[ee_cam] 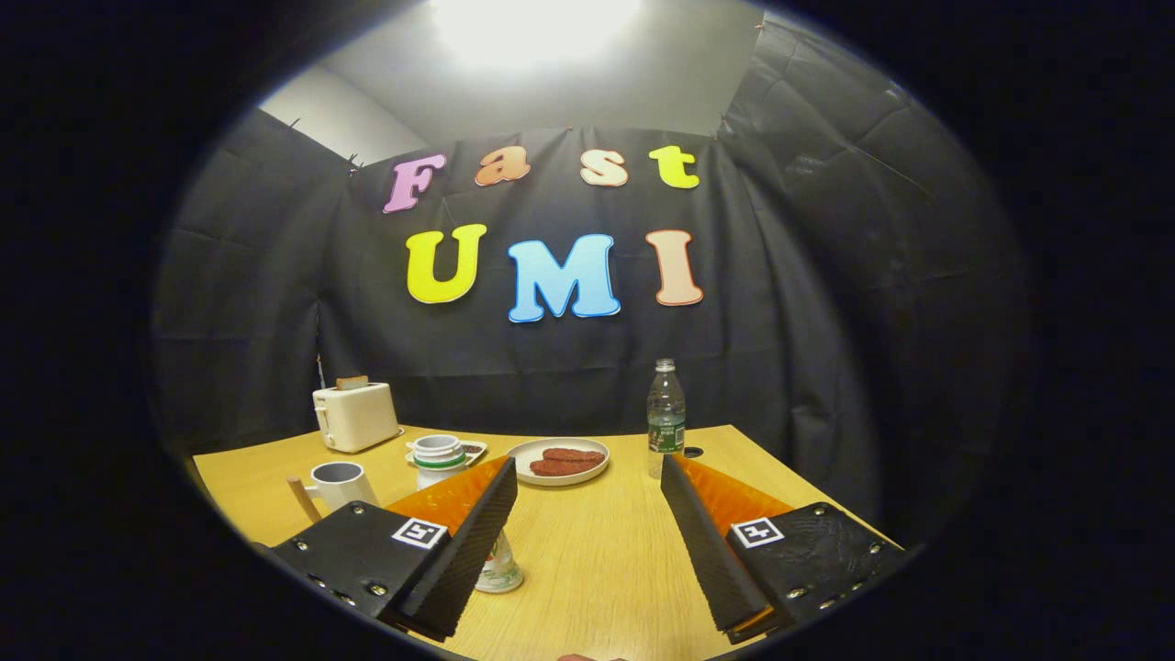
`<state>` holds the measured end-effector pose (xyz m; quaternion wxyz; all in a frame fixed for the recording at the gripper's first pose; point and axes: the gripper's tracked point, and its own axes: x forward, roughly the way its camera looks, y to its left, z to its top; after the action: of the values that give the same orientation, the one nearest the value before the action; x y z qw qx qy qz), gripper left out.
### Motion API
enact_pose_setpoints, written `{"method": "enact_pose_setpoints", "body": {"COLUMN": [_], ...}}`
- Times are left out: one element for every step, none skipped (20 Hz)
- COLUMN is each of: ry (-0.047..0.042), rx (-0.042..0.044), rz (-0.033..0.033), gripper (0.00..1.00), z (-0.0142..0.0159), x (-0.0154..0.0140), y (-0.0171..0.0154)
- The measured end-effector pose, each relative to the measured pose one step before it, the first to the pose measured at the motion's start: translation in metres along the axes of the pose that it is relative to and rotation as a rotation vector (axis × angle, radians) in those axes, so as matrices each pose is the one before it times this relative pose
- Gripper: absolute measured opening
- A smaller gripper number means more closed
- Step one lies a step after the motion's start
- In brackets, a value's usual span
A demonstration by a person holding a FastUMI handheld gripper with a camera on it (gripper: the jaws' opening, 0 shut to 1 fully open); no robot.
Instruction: Take the bottle from table, then pour the juice into the cup, finally place the bottle on the coaster
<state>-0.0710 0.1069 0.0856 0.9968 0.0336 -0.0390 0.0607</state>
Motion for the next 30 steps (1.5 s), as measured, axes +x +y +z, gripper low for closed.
{"method": "enact_pose_setpoints", "body": {"ry": [-0.00097,-0.00047,0.00068,0.00099,0.00059,0.00005,0.00116,0.0038,0.00393,0.00465,0.00765,0.00635,0.00444,0.00108,-0.00055,-0.00136,-0.00241,0.00004,-0.00237,-0.00463,0.00143,0.00624,0.0066,0.00338,0.00103,0.00176,0.00238,0.00869,0.00044,0.00255], "rx": [0.00287,0.00209,-0.00184,-0.00173,-0.00235,-0.00269,-0.00311,-0.00327,-0.00138,0.00135,0.00139,0.0004,-0.0008,0.00107,0.00359,0.00314,-0.00396,-0.01233,-0.00808,0.00553,0.01193,0.01078,0.00855,0.00687,0.00555,0.00306,-0.00239,-0.00355,-0.0004,-0.00185], "rz": [0.00951,0.00632,0.0046,0.00322,0.00589,0.00542,0.00551,0.00627,0.00607,0.00961,0.01017,0.00619,0.00338,0.00146,-0.00119,0.00209,0.00095,-0.00648,-0.01353,-0.00534,-0.00035,-0.0006,-0.00346,-0.00605,-0.00759,-0.00572,-0.00394,-0.00496,-0.00188,-0.00857], "gripper": [0.97,0.97,0.97,0.97,0.97,0.97,0.97,0.97,0.97,0.97,0.97,0.97,0.97,0.97,0.97,0.97,0.97,0.97,0.97,0.97,0.97,0.97,0.97,0.97,0.97,0.97,0.97,0.97,0.97,0.97], "z": [-0.0011,-0.00087,-0.00295,-0.00226,-0.0029,-0.00202,-0.00374,-0.0035,-0.00474,-0.004,-0.00547,-0.00432,-0.00361,-0.00228,-0.00245,-0.00143,-0.00266,-0.00114,-0.00166,-0.00003,-0.00204,-0.00204,-0.00295,-0.00038,-0.00132,-0.00117,-0.00255,-0.0024,-0.00197,-0.00052], "x": [-0.00175,-0.00046,-0.00084,0.00006,-0.00052,0.00008,0.00093,0.00144,0.00132,0.00153,0.00274,0.00174,0.00169,0.00193,0.00211,0.0015,0.0017,0.00275,0.00176,0.00194,0.00308,0.00304,0.00303,0.00267,0.00376,0.00264,0.00266,0.00312,0.0021,0.00231], "y": [0.00641,0.00502,0.00432,0.00418,0.00611,0.00562,0.00651,0.00681,0.00721,0.00716,0.00727,0.00527,0.00405,0.00269,0.00248,0.00305,0.00161,-0.00141,-0.00361,-0.00059,0.0021,0.00161,0.00087,0.00055,0.00042,0.00144,0.00181,0.00077,0.0017,0.00043]}}
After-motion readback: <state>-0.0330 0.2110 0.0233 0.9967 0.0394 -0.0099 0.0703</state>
